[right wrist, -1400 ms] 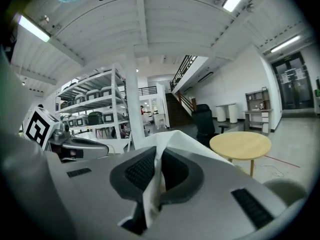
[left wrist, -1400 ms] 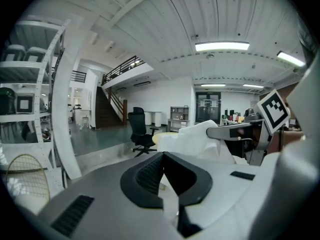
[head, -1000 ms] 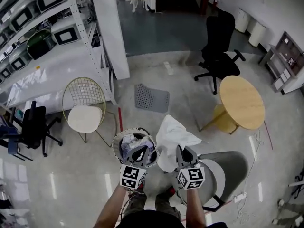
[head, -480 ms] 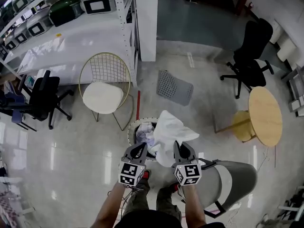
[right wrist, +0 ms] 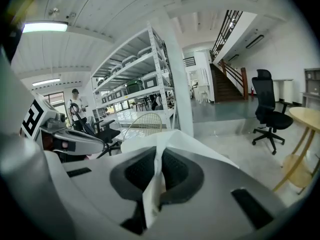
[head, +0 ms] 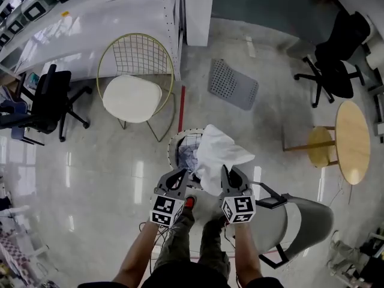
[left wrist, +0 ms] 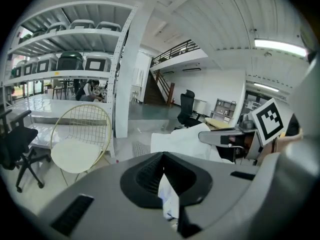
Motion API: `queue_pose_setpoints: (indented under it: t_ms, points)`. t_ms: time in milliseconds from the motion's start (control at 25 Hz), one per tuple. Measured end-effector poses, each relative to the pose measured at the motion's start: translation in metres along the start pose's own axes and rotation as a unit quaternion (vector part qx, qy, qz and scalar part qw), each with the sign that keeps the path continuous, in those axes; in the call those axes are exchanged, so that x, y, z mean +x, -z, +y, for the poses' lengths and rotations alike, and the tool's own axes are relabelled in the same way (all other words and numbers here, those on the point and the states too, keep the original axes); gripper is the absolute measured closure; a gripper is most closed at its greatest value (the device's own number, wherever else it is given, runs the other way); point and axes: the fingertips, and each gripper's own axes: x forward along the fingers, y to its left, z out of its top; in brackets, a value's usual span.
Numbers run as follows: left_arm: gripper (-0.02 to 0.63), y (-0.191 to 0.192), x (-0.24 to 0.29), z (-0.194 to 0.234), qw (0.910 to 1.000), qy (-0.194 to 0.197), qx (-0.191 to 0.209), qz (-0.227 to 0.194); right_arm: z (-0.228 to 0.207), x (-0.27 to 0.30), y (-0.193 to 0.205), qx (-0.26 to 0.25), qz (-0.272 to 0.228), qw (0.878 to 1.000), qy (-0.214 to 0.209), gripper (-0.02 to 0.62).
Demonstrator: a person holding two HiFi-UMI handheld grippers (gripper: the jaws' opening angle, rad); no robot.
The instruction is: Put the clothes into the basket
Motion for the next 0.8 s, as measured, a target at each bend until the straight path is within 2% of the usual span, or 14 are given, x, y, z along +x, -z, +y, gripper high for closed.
queue_pose_setpoints:
  t_ms: [400, 600, 800]
  points:
    - [0.600, 0.059, 0.044, 0.049, 0.9982, -0.001, -0.037, 0.048, -0.012, 0.070, 0.082, 0.018, 0.056, 0.998, 0.002, 0.555]
    - [0.600, 0.096, 0.069, 0.059, 0.9964, 0.002, -0.045, 0.072, -0.024, 0.095, 0.136, 0.030, 0.087, 0.996, 0.007, 0.555]
    - [0.600, 0.118, 0.079, 0.061, 0.9948, 0.003, -0.055, 0.086, -0.025, 0.105, 0.170, 0.023, 0.107, 0.994, 0.006, 0.555]
